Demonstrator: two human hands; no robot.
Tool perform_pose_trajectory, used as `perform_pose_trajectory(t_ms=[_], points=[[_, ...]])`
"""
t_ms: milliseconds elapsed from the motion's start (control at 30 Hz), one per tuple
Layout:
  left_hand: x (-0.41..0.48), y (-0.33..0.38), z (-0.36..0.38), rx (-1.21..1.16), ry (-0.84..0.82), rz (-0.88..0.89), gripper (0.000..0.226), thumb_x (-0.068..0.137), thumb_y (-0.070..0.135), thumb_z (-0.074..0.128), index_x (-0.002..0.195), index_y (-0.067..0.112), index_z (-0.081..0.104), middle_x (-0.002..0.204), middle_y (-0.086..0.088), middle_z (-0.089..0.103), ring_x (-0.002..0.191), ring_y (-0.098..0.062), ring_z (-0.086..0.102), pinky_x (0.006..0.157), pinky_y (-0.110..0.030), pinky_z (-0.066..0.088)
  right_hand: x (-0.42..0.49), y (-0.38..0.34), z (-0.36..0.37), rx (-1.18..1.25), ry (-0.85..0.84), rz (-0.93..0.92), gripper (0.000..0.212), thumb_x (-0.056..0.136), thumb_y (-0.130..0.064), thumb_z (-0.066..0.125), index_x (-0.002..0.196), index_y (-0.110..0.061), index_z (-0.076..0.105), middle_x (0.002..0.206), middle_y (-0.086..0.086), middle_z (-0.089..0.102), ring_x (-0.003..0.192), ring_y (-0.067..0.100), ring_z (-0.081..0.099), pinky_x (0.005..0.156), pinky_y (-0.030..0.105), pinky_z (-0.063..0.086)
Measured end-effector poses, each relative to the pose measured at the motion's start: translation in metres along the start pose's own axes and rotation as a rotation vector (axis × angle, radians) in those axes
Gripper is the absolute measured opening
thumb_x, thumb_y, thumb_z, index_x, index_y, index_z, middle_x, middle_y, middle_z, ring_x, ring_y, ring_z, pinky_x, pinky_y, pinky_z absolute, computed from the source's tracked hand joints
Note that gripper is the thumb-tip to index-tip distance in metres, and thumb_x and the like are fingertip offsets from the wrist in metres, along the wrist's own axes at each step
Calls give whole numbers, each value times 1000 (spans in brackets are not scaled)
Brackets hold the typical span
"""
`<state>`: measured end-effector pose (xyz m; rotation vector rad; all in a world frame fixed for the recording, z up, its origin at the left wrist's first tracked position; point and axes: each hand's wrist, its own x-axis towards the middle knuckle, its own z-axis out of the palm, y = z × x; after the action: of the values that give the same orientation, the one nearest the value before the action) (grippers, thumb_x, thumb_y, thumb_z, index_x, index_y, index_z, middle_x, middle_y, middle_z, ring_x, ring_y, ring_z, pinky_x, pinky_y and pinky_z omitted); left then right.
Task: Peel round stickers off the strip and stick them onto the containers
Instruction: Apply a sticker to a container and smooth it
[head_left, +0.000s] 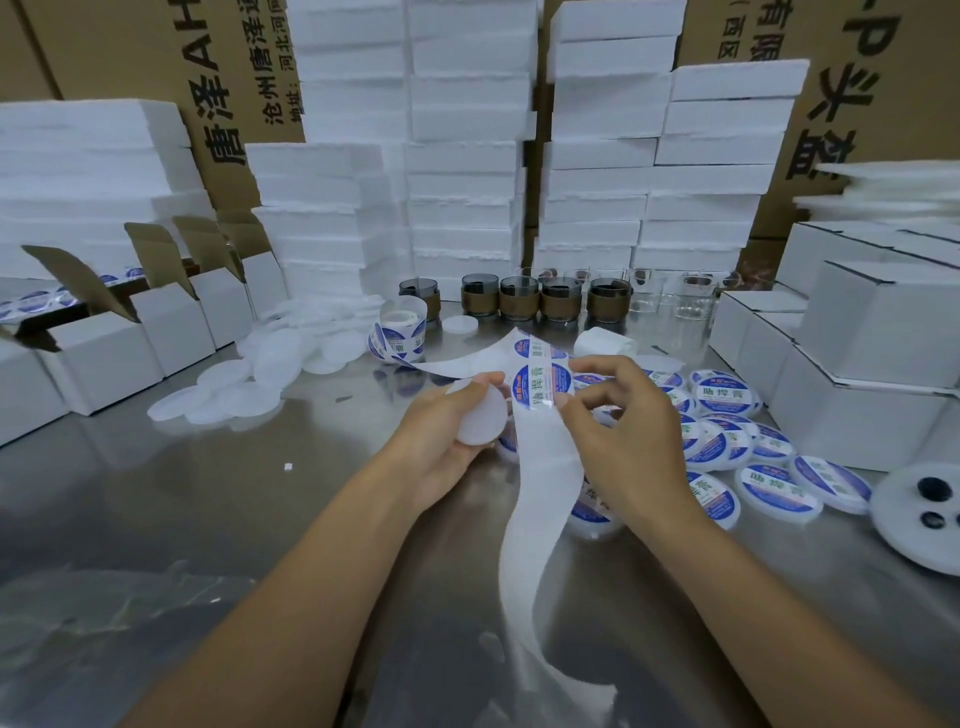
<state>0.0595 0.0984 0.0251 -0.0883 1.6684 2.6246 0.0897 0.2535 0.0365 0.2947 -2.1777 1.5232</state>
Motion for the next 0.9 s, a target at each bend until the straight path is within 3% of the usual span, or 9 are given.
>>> perform_pose_trajectory(t_ms=[67, 133, 200, 333, 400, 500, 633, 900], points=[[2, -1, -1, 1, 23, -7, 22, 98, 6, 43, 109, -1, 60, 119, -23, 61, 104, -34, 61, 93, -44, 49, -1, -4, 0, 66, -12, -12, 32, 84, -10, 64, 88, -39, 52, 68, -12, 62, 73, -14, 55, 61, -2, 36], [1, -2, 0, 27, -1, -1, 23, 98, 7, 42, 107, 2, 63, 112, -19, 67, 104, -34, 63, 99, -48, 43, -1, -6, 1, 84, -40, -19, 35, 83, -9, 64, 88, -41, 51, 72, -13, 61, 77, -13, 54, 62, -2, 37], [-1, -2, 3, 36, -53, 5, 24, 98, 15, 45, 97, 7, 67, 99, -13, 73, 91, -29, 68, 93, -46, 46, -1, -5, 1, 57, -76, -28, 39, 83, -6, 63, 90, -42, 51, 75, -13, 59, 80, -13, 52, 64, -2, 37], [-3, -2, 5, 65, -84, 12, 20, 91, 16, 58, 106, 6, 66, 100, -14, 73, 85, -23, 70, 79, -37, 58, -3, 0, 3, -45, -121, -36, 36, 82, -6, 61, 95, -39, 54, 82, -12, 57, 85, -6, 52, 64, 2, 39], [-4, -2, 4, 68, -50, 16, 24, 87, 11, 63, 110, 5, 63, 99, -14, 73, 83, -22, 71, 73, -34, 59, -5, 2, 4, -210, -61, -119, 27, 83, -13, 62, 103, -30, 58, 89, -13, 54, 89, 1, 52, 72, 10, 38], [-6, -2, 5, 114, -74, 26, 30, 86, 11, 65, 114, 3, 61, 102, -15, 72, 87, -23, 70, 73, -33, 59, -6, 3, 3, -514, 47, -348, 27, 84, -19, 64, 110, -14, 63, 101, 1, 56, 96, 18, 51, 78, 30, 40], [-9, -2, 7, 139, -154, 21, 39, 76, 25, 69, 110, 8, 63, 98, -12, 73, 87, -22, 71, 70, -32, 58, -5, 3, 1, -621, 60, -447, 29, 79, -15, 72, 106, -8, 68, 100, 10, 63, 95, 31, 57, 78, 43, 46], [-16, 1, 9, 211, -254, 34, 25, 74, 32, 66, 93, 15, 69, 91, -9, 73, 81, -20, 71, 62, -27, 56, -3, 4, -1, -525, 11, -379, 23, 79, -19, 72, 101, -13, 68, 100, 3, 67, 101, 24, 54, 86, 33, 38]])
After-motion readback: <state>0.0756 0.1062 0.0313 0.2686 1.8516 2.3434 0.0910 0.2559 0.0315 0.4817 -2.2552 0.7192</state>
